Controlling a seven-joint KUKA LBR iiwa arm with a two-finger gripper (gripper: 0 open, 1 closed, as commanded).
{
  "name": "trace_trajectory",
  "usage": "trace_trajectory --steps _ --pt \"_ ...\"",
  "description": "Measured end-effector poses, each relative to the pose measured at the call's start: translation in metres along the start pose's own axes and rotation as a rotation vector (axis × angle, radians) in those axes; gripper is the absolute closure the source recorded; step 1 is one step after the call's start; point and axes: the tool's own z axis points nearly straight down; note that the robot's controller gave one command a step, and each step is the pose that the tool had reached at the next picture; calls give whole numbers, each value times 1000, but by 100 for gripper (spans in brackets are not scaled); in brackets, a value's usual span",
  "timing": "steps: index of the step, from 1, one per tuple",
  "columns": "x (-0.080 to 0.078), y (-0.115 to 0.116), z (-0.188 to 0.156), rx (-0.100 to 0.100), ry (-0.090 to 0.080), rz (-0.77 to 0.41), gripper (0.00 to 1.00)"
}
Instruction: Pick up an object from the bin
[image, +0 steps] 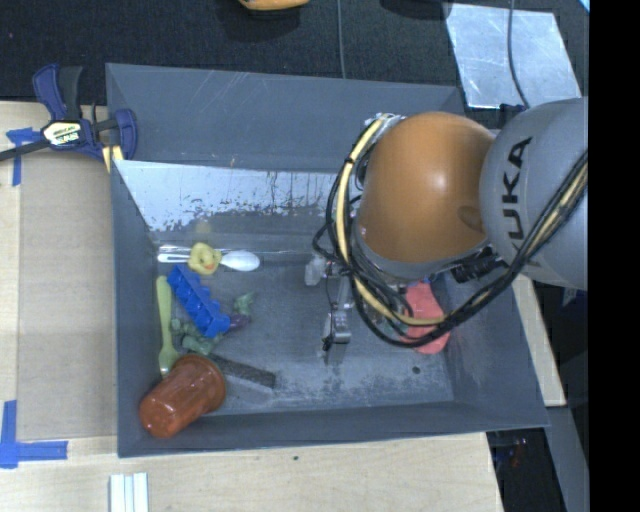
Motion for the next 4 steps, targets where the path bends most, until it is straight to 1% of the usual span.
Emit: trace_trajectory --steps 1,2,3,4 --pt "-1 42 79 -1 -5 -82 0" --pt "11 82 68 0 -10 -250 0" --pt "20 68 122 0 0 -115 0" --pt "17 60 152 -9 -41 -201 0"
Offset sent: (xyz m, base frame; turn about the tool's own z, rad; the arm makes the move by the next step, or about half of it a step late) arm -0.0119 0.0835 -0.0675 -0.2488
